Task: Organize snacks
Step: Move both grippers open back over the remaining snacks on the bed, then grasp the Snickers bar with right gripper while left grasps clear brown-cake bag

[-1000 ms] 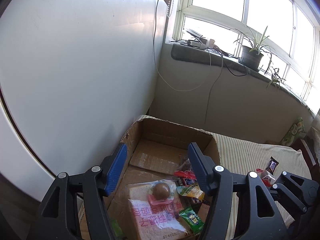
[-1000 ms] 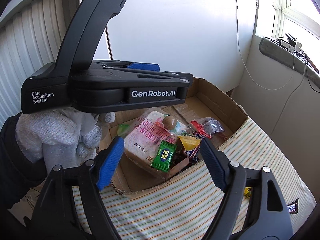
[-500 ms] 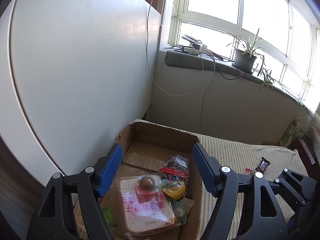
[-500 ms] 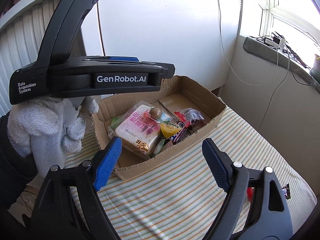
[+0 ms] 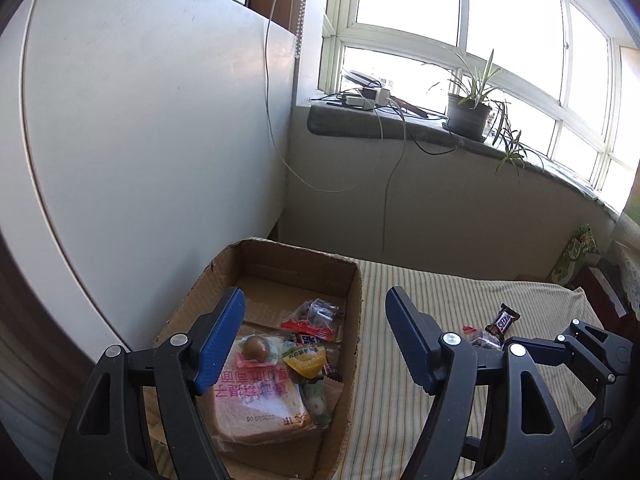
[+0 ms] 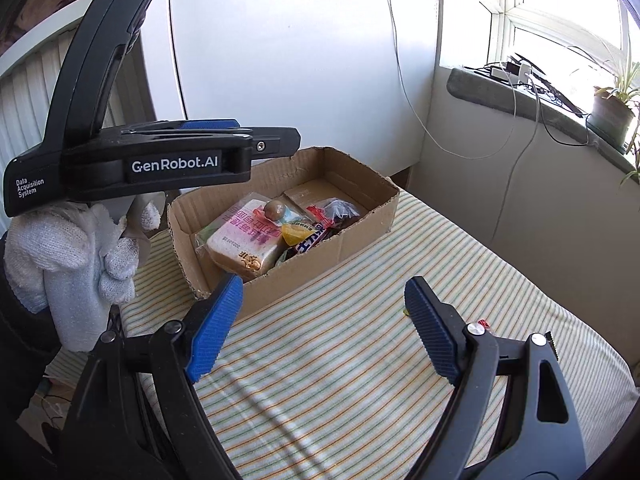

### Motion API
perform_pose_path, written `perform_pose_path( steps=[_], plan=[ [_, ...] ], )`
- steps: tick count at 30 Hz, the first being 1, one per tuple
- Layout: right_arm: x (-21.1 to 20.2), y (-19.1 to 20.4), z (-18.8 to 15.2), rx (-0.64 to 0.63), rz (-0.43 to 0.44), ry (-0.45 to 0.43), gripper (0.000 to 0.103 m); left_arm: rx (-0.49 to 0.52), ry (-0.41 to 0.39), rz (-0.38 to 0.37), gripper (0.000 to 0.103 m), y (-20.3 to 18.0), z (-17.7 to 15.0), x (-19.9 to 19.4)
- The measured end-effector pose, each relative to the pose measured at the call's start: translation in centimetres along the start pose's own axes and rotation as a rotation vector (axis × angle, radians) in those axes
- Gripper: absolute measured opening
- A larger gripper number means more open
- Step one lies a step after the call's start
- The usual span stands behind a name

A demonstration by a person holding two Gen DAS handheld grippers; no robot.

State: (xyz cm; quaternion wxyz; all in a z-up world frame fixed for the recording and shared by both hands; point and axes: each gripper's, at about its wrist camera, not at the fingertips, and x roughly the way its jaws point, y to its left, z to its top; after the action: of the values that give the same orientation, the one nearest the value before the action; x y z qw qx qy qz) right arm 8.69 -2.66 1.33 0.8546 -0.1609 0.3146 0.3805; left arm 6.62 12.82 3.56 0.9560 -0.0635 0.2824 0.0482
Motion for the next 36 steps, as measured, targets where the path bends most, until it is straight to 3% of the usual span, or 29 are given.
perform_pose_path(
  steps=[12, 27, 30, 36],
  plan=[
    [-2.9, -4.9, -3.6, 0.076, -0.086, 0.009, 0.086, 0.013, 0.029, -0.073, 0.073, -3.4, -2.3, -0.2],
    [-3.4, -15.6, -8.2, 0.271, -0.257, 0.078, 0.086, 0.079, 0.141, -0.226, 0.073, -9.8, -5.5, 2.2],
    [-2.5, -17.7, -8.5, 0.327, -0.247, 0.109, 0.086, 0.104, 0.154, -0.252, 0.073, -11.3, -5.5, 2.9],
    [0.3, -22.2, -9.2, 0.550, -0.146, 0.174, 0.083, 0.163, 0.191, -0.302, 0.073, -14.4, -5.3, 5.1]
  ],
)
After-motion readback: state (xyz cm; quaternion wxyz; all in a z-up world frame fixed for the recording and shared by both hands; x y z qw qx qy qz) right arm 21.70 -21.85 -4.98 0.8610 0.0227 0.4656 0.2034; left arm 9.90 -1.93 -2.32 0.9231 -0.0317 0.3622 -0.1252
